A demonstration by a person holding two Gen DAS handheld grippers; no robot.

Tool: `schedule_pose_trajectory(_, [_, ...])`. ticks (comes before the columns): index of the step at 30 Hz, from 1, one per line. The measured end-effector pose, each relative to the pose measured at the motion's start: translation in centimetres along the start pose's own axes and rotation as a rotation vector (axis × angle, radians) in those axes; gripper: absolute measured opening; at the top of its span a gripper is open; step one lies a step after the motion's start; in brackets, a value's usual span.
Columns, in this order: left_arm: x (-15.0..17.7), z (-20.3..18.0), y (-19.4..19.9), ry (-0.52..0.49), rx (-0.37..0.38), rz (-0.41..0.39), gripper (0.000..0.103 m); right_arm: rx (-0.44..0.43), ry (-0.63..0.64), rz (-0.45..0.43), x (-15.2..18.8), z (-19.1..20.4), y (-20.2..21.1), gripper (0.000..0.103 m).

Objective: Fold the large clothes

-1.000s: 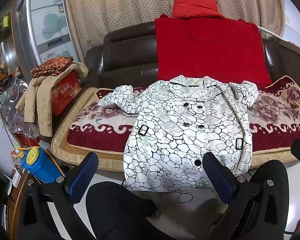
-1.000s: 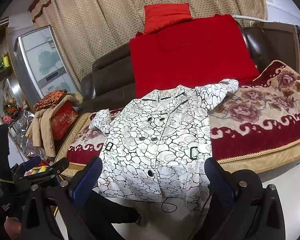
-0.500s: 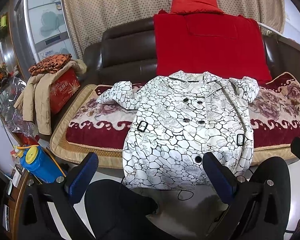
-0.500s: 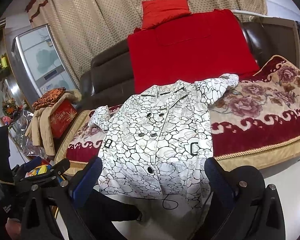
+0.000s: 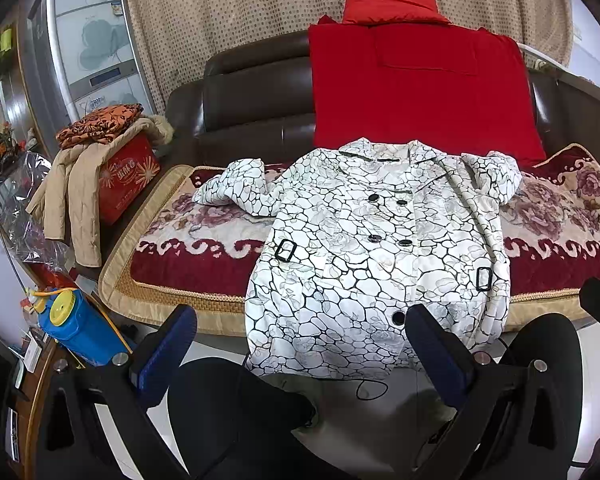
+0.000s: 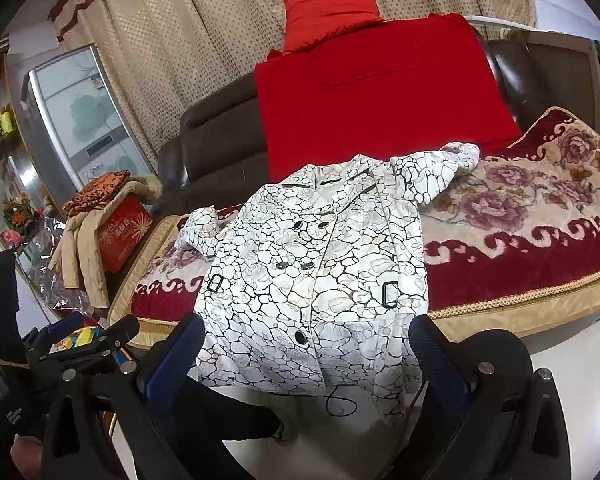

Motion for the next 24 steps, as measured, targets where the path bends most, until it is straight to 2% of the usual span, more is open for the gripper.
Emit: schedule_pose_trajectory(24, [-0.8,0.5,-2.6,0.008,-0.012,0.042,0.103,0.003,0.004,0.055,-0.6,0.0,-2.9,0.103])
Point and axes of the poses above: each gripper's, at about its wrist camera, not at the fingertips, and y roughly against the way its jaws point, z to its left, x to its underside, the point moved 1 cm from there along -y, roughly the way its jaws point, and after that the axes turned 4 degrees about x, right-handed, at the moved point
